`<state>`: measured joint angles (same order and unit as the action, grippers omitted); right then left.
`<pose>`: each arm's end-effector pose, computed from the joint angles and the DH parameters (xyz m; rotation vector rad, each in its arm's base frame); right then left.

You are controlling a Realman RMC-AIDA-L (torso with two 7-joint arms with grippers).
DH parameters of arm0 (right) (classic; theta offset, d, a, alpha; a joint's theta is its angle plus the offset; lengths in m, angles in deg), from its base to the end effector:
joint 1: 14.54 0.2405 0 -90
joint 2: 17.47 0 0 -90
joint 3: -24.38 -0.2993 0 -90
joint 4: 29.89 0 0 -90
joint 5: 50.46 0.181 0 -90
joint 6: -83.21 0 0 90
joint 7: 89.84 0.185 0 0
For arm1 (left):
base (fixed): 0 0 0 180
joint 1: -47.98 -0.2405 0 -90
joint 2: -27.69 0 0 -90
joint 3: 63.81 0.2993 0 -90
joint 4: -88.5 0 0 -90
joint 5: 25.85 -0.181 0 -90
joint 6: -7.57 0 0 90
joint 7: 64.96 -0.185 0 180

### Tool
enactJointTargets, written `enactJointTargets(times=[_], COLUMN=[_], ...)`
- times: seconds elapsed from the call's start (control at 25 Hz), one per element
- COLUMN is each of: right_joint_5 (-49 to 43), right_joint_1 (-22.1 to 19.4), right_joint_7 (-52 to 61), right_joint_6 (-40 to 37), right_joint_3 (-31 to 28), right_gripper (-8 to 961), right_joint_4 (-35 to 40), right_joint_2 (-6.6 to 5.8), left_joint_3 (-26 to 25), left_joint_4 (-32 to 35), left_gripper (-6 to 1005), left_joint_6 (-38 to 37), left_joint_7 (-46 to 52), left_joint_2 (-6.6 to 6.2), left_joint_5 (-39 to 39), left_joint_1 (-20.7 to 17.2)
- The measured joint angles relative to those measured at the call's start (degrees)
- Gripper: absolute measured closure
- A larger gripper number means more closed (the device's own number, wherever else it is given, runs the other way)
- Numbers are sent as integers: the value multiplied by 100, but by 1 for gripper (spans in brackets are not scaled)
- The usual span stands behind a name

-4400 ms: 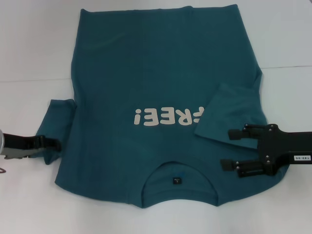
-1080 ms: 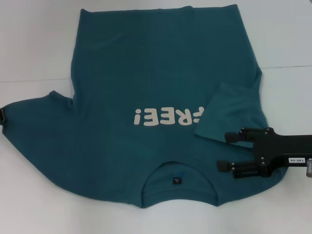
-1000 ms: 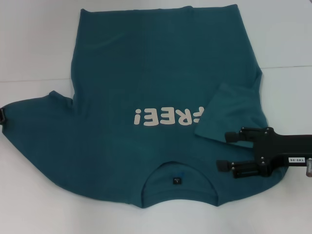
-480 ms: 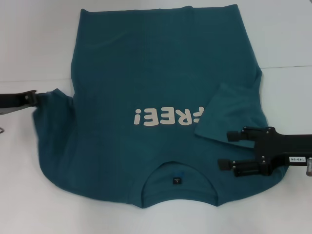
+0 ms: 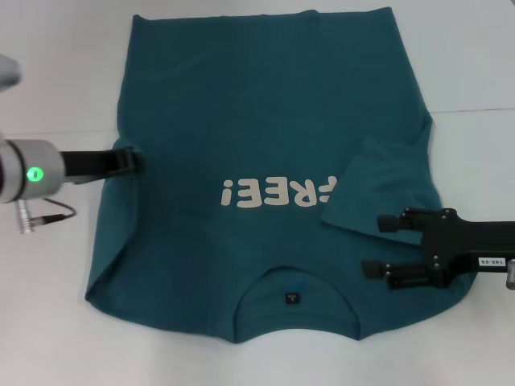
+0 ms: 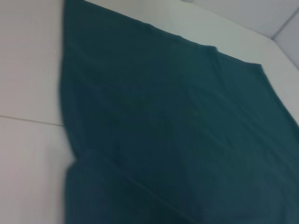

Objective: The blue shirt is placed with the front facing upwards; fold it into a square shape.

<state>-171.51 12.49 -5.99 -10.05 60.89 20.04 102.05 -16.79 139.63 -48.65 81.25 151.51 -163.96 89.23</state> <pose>0.2801 0.3319 -0.0305 -2.7111 0.6065 0.5378 -0.2469 0.4548 -0.0528 -2.0349 -1.4565 -0.4100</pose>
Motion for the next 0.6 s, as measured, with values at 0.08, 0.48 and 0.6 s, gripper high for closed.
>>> enactJointTargets(times=[0.08, 0.48, 0.6], right_joint_5=[-3, -8, -8], right_joint_1=[-8, -24, -23], right_joint_7=[0, -5, -7], right_joint_6=[7, 45, 45], right_joint_3=[-3, 22, 23], right_gripper=[12, 12, 12], right_joint_4=[0, 0, 0], right_joint_2=[0, 0, 0], left_joint_3=[165, 732, 875], left_joint_4=[-62, -234, -245], left_gripper=[967, 968, 968], left_joint_6=[20, 69, 70], left_joint_7=[-5, -88, -98], left_joint_2=[6, 26, 28], left_joint_5=[147, 873, 1019], left_joint_1=[19, 30, 42])
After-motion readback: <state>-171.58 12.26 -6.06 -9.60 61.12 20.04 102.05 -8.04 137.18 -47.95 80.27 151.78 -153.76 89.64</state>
